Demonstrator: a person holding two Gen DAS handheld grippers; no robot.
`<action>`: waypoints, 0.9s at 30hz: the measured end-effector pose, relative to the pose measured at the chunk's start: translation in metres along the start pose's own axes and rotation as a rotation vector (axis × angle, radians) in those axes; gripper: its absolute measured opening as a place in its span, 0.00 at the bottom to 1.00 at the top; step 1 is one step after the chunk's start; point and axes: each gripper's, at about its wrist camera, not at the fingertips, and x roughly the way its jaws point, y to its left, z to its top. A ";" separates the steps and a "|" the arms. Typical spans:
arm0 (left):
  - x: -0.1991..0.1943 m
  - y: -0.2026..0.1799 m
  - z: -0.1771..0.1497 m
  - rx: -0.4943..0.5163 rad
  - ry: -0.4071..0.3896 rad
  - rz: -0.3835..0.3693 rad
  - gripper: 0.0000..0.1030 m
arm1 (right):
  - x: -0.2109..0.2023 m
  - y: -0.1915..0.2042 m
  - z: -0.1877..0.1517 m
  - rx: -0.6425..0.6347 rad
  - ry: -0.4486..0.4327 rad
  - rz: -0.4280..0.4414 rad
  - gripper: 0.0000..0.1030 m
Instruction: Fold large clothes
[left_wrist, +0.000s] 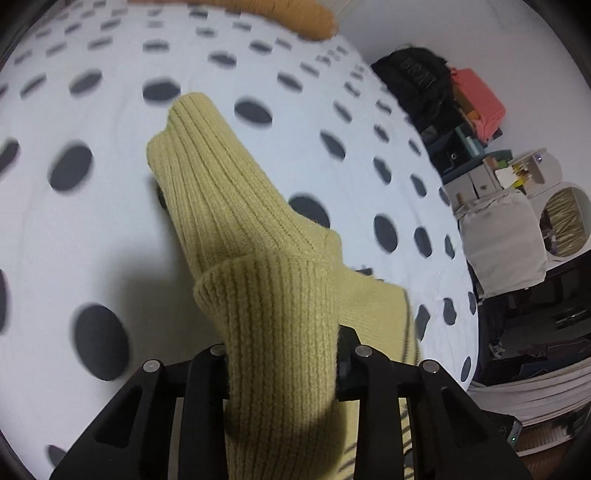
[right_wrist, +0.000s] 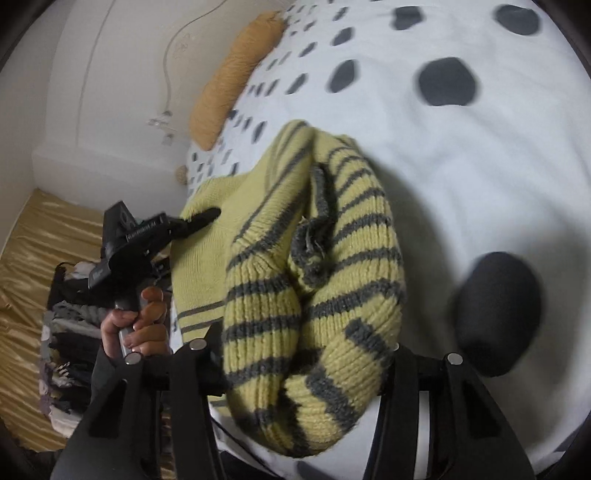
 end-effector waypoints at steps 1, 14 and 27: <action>-0.014 -0.001 0.005 0.019 -0.024 0.021 0.29 | 0.007 0.013 -0.002 -0.002 0.001 0.032 0.49; 0.031 0.160 0.038 -0.221 0.094 0.037 0.41 | 0.119 0.034 -0.023 -0.110 0.137 -0.121 0.53; -0.040 0.177 0.030 -0.298 0.122 0.089 0.58 | 0.023 0.057 -0.025 -0.134 -0.015 -0.263 0.62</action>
